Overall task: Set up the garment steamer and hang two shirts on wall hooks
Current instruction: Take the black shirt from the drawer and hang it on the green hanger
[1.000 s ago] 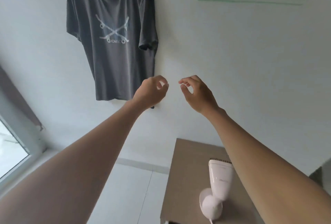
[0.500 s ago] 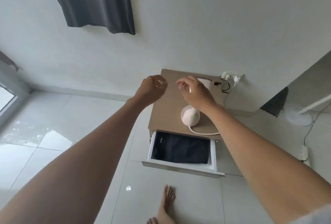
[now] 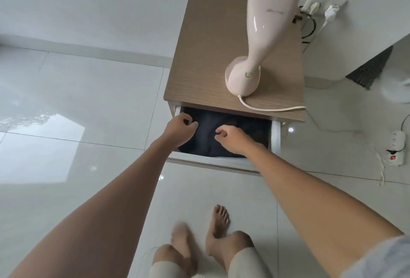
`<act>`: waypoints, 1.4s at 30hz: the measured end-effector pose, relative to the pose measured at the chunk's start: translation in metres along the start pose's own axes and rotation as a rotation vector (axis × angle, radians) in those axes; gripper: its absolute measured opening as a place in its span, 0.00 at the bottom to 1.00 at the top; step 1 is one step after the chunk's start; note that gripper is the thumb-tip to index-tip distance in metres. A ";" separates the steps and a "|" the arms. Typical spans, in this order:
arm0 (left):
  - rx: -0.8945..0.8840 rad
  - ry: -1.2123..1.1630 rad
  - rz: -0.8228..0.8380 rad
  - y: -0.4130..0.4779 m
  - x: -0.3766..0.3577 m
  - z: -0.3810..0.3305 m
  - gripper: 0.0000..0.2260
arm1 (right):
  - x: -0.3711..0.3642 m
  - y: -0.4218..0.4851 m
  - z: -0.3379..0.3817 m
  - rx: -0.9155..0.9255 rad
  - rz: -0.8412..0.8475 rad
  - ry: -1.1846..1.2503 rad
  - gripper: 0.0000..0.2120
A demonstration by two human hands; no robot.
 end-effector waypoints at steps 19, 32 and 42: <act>0.073 0.194 0.009 0.066 -0.080 0.072 0.31 | -0.057 0.087 -0.002 0.237 -0.277 -0.403 0.05; 0.075 -0.258 0.124 -0.069 0.056 -0.057 0.14 | 0.071 -0.087 0.073 0.283 -0.261 0.062 0.05; -0.454 0.132 -0.259 -0.195 0.226 -0.207 0.08 | 0.148 -0.195 0.198 0.403 -0.357 0.234 0.11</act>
Point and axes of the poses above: each hand's wrist, its own y-axis towards the middle knuckle, its own x-axis out of the back of the hand, z = x × y, the point moved 7 cm from there along y, towards the middle knuckle, and after that the axes turned 5 degrees about y, right-handed, at the moved point
